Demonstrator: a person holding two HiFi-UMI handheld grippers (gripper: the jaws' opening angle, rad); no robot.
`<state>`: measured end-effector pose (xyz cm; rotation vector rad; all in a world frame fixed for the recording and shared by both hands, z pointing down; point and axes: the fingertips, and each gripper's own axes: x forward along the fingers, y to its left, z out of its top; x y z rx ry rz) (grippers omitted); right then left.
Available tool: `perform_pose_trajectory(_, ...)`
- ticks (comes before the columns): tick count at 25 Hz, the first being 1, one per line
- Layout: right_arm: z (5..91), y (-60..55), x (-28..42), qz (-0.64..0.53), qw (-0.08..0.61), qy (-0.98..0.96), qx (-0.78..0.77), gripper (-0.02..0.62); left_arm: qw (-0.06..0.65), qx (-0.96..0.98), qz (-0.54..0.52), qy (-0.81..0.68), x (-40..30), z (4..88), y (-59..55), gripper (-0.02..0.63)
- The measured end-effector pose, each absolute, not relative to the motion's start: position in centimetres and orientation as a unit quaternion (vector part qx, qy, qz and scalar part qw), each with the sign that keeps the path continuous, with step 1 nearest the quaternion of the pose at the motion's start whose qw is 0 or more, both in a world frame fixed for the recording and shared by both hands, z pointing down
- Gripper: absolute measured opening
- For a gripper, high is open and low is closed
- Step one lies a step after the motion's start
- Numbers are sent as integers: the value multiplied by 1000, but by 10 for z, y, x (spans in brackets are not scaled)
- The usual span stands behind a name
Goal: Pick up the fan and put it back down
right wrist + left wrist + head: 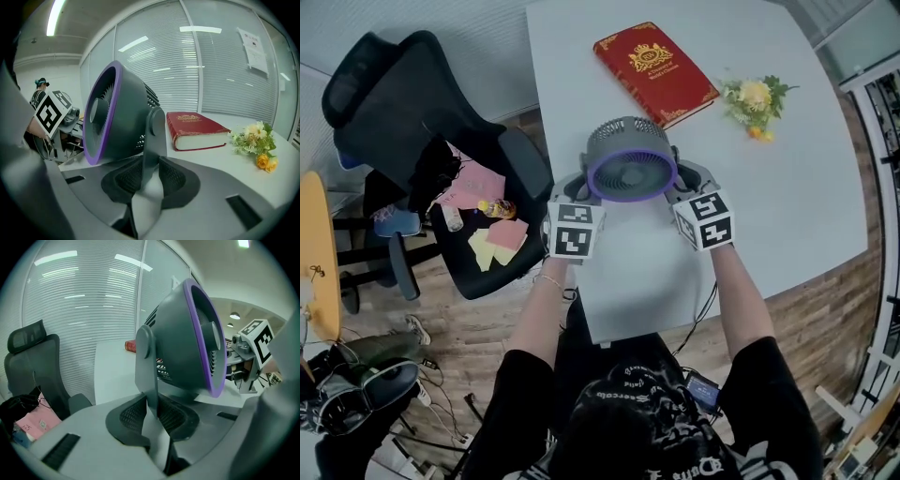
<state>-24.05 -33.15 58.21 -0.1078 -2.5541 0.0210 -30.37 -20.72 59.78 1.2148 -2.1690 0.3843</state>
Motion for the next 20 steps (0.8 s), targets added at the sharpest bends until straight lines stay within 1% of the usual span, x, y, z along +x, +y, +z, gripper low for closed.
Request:
perform_pose_trajectory(13, 586, -331, -244, 18, 270, -962, -38, 110, 302, 464, 126, -823, -307, 601, -207, 69)
perform_pose_trajectory(20, 588, -329, -245, 12, 271, -962, -42, 136, 293, 466, 140, -823, -307, 601, -207, 74)
